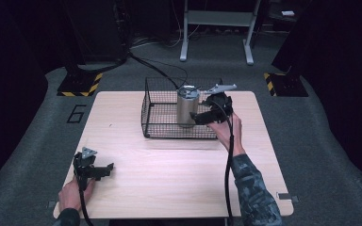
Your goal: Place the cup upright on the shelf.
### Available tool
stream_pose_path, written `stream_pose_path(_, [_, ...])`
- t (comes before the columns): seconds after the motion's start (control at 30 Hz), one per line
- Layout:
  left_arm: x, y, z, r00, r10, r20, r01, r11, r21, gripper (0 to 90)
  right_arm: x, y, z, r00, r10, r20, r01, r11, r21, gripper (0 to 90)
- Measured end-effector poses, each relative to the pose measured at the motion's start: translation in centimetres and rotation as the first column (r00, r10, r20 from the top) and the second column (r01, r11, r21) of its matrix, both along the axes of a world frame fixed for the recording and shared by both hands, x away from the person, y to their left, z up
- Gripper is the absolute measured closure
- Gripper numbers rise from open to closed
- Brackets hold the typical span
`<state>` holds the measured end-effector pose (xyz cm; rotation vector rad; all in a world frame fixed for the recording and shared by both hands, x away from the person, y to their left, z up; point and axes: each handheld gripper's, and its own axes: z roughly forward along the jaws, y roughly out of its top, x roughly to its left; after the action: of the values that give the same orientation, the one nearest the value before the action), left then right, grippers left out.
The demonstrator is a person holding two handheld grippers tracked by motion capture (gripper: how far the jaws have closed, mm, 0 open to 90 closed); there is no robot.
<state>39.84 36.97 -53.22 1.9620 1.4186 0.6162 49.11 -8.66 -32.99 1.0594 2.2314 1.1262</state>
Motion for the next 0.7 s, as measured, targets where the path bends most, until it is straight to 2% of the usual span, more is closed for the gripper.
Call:
stream_pose_path(0.13, [0.0,0.0,0.0,1.0,0.002,0.0,-0.002,1.0,-0.002,0.2,-1.4,-1.0,0.1,0.9998,0.003,0.018,-0.003,1.0,-0.012,0.0])
stream_pose_path(0.17, [0.0,0.0,0.0,1.0,0.002,0.0,-0.002,1.0,-0.002,0.2,-1.8,-1.2,0.1,0.9999,-0.006,0.015,0.006,1.0,0.0,0.0])
stream_pose_path(0.27, [0.0,0.0,0.0,1.0,0.002,0.001,-0.002,1.0,-0.001,0.2,-2.9,-2.2,-0.3,0.9994,-0.02,0.027,0.02,1.0,-0.009,0.0])
stream_pose_path(0.37, [0.0,0.0,0.0,1.0,0.002,0.0,-0.002,1.0,-0.001,0.2,-4.0,-3.4,-1.0,0.9988,-0.045,0.02,0.045,0.999,-0.006,0.0])
stream_pose_path(0.43, [0.0,0.0,0.0,1.0,0.002,-0.001,-0.002,1.0,-0.001,0.2,-4.9,-4.6,-1.7,0.9976,-0.064,0.027,0.065,0.998,-0.017,0.0])
stream_pose_path(0.5, [0.0,0.0,0.0,1.0,0.003,0.0,-0.003,1.0,-0.002,0.2,-5.7,-5.7,-2.4,0.9961,-0.086,0.02,0.086,0.996,-0.008,0.0])
stream_pose_path(0.7, [0.0,0.0,0.0,1.0,0.001,0.0,-0.001,1.0,0.0,0.2,-8.4,-9.4,-6.6,0.9857,-0.168,-0.012,0.168,0.986,-0.003,0.0])
